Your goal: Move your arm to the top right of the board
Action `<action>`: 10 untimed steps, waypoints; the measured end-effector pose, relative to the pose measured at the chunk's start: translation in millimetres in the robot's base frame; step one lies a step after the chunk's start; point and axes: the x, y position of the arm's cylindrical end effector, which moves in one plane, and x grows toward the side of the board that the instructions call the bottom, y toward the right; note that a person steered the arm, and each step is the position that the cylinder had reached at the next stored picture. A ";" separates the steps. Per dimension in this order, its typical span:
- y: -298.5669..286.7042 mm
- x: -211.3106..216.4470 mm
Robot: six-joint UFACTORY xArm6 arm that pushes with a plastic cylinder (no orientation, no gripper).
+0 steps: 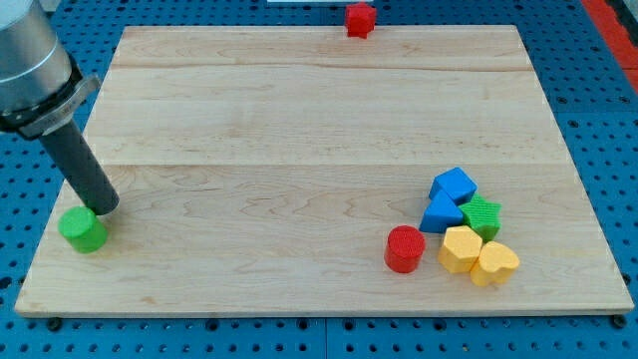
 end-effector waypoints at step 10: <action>470.5 -275.6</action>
